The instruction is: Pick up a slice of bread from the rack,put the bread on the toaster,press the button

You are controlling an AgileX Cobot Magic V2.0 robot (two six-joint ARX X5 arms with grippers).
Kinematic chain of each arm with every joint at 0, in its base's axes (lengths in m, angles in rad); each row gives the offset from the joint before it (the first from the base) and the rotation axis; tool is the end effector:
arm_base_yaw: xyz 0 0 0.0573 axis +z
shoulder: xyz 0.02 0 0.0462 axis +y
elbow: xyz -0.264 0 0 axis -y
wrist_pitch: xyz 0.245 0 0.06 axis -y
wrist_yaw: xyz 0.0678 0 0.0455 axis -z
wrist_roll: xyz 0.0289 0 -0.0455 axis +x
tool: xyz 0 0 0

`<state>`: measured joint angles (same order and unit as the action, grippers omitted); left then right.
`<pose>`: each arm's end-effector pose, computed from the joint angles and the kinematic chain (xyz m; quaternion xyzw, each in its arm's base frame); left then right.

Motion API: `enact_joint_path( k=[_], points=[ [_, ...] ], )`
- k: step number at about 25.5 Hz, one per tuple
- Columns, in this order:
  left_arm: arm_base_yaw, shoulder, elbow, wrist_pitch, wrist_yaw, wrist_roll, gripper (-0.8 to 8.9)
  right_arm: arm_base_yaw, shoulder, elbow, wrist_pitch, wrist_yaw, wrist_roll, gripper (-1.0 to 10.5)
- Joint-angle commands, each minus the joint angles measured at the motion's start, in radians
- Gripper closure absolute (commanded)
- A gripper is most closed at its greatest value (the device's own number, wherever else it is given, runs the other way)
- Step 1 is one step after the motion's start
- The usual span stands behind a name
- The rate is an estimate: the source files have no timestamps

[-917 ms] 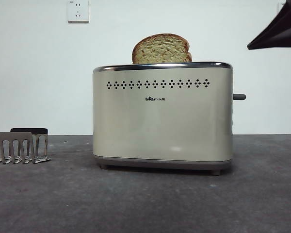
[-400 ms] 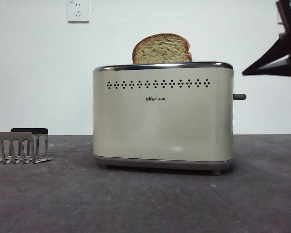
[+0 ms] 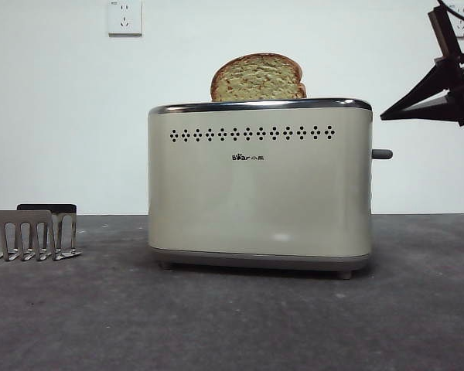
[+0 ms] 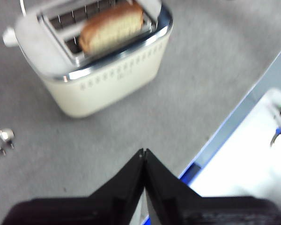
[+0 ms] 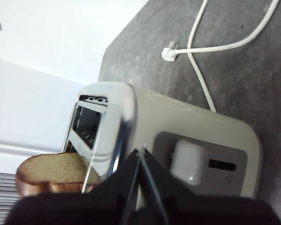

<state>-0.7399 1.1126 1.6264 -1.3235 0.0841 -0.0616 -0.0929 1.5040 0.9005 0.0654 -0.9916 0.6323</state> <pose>0.1119 -0.1054 0.4430 0.1009 0.3841 -0.3564 0.8458 0.3109 -0.0047 0.2344 0.4004 0.3466 0.3272 0.7826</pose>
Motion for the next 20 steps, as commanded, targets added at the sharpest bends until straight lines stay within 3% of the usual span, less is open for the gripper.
enact_joint_path(
  k=[1,20],
  points=[
    [0.003,-0.010,-0.051,0.003,0.000,-0.017,8.22,0.001,0.023,0.002,-0.017,0.006,-0.013,9.5],
    [0.003,-0.008,-0.101,0.003,-0.006,-0.017,8.22,0.002,0.104,0.004,-0.098,0.042,-0.096,9.5]
  ],
)
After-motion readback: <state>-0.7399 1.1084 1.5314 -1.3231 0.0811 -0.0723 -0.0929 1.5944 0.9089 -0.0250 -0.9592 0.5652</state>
